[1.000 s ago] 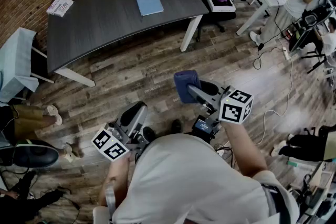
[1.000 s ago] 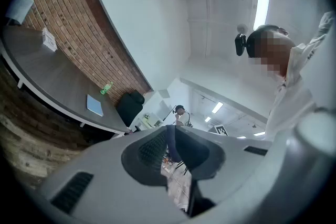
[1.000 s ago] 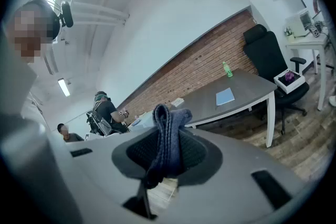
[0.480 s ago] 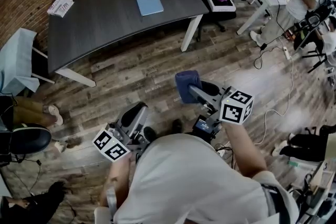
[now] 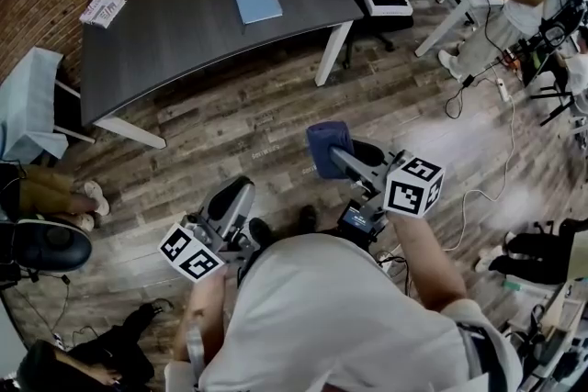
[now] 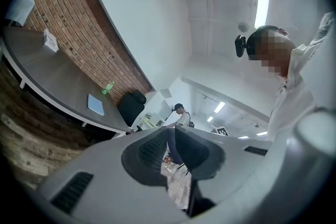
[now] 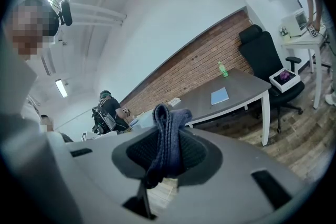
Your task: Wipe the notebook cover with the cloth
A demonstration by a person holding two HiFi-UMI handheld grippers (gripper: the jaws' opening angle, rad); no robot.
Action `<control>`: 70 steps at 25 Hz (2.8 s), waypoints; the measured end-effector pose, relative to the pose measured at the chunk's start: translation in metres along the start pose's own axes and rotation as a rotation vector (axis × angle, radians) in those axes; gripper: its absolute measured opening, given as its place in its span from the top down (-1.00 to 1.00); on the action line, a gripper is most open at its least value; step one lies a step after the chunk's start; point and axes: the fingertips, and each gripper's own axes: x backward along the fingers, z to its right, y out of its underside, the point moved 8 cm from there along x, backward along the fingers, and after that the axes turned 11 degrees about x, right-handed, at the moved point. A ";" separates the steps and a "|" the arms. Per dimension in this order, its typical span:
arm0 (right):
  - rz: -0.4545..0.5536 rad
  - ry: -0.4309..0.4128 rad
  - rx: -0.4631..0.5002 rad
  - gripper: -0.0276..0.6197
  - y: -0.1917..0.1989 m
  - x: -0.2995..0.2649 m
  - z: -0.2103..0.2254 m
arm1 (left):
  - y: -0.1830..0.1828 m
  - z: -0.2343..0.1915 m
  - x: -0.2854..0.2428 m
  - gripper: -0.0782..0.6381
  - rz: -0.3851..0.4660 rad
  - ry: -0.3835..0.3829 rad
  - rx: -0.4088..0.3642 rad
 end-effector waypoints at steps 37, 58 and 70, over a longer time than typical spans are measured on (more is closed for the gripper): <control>-0.143 0.043 0.109 0.59 -0.052 -0.094 0.110 | -0.061 -0.097 -0.089 0.63 -0.049 -0.048 0.012; -0.437 0.140 0.453 0.59 -0.121 -0.257 0.179 | -0.166 -0.232 -0.120 0.63 -0.088 -0.107 0.043; -0.537 -0.015 0.613 0.59 -0.171 -0.345 0.288 | -0.182 -0.287 -0.216 0.59 -0.019 -0.240 0.027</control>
